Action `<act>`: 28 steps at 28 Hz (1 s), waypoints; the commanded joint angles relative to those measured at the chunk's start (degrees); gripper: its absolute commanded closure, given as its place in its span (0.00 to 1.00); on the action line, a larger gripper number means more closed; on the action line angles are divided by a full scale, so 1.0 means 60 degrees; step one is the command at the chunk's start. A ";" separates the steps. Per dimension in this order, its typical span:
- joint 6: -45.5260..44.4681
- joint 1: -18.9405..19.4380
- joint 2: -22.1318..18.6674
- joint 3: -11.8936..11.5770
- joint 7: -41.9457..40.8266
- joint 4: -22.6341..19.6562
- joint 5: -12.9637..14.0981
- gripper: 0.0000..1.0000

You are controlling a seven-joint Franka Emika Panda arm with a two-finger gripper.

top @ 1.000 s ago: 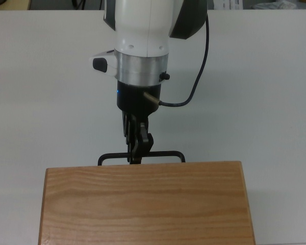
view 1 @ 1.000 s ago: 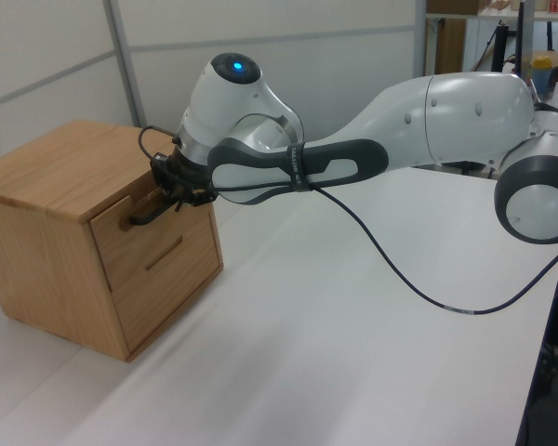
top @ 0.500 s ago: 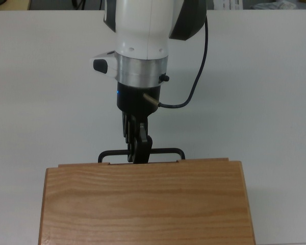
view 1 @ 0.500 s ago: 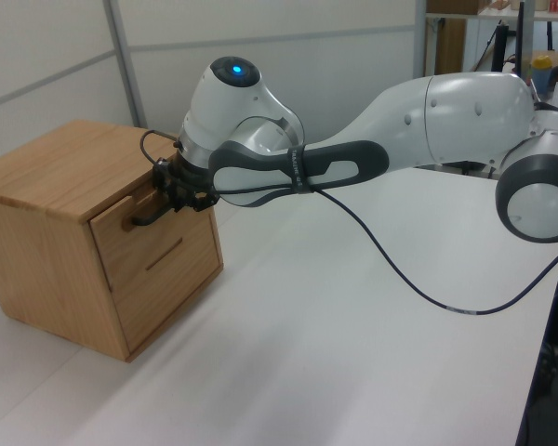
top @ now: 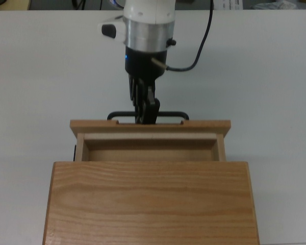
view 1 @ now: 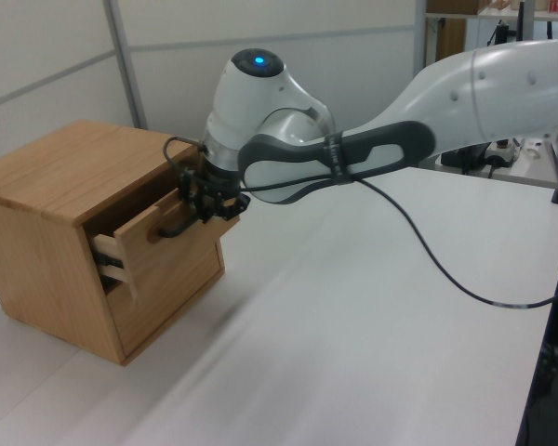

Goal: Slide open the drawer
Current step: 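Pull the handle outward, sliding the upper drawer out of the cabinet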

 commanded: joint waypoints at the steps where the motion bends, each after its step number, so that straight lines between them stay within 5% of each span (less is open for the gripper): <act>1: -0.0279 -0.0007 -0.1560 0.0129 0.0049 -0.1286 -0.0116 1.00; 8: -0.0659 -0.0051 -0.2190 0.0115 0.0020 -0.1740 -0.0073 1.00; 19: -0.0865 0.0022 -0.3902 0.0100 -0.0273 -0.3584 -0.0029 1.00; 28: -0.1362 0.0300 -0.4855 0.0012 -0.0288 -0.4405 0.0030 1.00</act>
